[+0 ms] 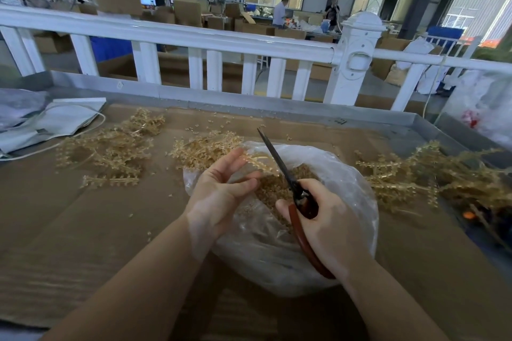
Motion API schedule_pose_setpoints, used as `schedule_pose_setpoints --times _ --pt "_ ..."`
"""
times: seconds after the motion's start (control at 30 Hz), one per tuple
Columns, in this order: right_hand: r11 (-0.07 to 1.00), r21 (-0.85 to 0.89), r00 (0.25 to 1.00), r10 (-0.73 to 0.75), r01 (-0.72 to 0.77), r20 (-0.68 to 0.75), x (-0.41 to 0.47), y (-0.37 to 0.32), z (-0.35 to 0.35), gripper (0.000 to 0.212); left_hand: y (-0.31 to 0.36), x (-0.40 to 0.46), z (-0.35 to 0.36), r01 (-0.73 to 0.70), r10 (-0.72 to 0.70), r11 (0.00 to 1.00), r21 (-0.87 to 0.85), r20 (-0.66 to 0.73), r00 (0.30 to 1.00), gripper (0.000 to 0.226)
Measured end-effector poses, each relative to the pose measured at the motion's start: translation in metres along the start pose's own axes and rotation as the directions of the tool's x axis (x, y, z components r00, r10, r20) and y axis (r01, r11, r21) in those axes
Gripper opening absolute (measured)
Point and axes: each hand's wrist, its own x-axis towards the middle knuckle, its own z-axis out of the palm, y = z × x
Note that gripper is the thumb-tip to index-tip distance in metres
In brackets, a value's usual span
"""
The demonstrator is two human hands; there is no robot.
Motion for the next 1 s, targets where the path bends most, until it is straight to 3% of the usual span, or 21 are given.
schedule_pose_setpoints --times 0.13,0.27,0.5,1.0 --pt "1.0 -0.023 1.0 -0.021 0.022 0.018 -0.004 -0.002 -0.001 0.018 0.001 0.001 0.0 -0.02 0.019 0.999 -0.04 -0.005 1.0 0.065" --pt "0.998 -0.058 0.999 -0.024 0.026 0.035 -0.006 0.0 -0.001 0.02 0.003 0.002 -0.002 0.028 -0.029 0.997 -0.069 -0.008 1.0 0.044" --pt "0.998 -0.07 0.997 -0.006 0.012 0.083 -0.009 -0.002 -0.001 0.02 -0.005 0.001 0.002 -0.024 0.028 0.999 0.036 -0.114 0.993 0.047" --pt "0.997 -0.075 0.968 0.032 -0.014 0.247 -0.006 -0.005 0.0 0.029 -0.002 0.01 -0.001 0.019 -0.067 0.957 -0.29 -0.157 0.985 0.037"
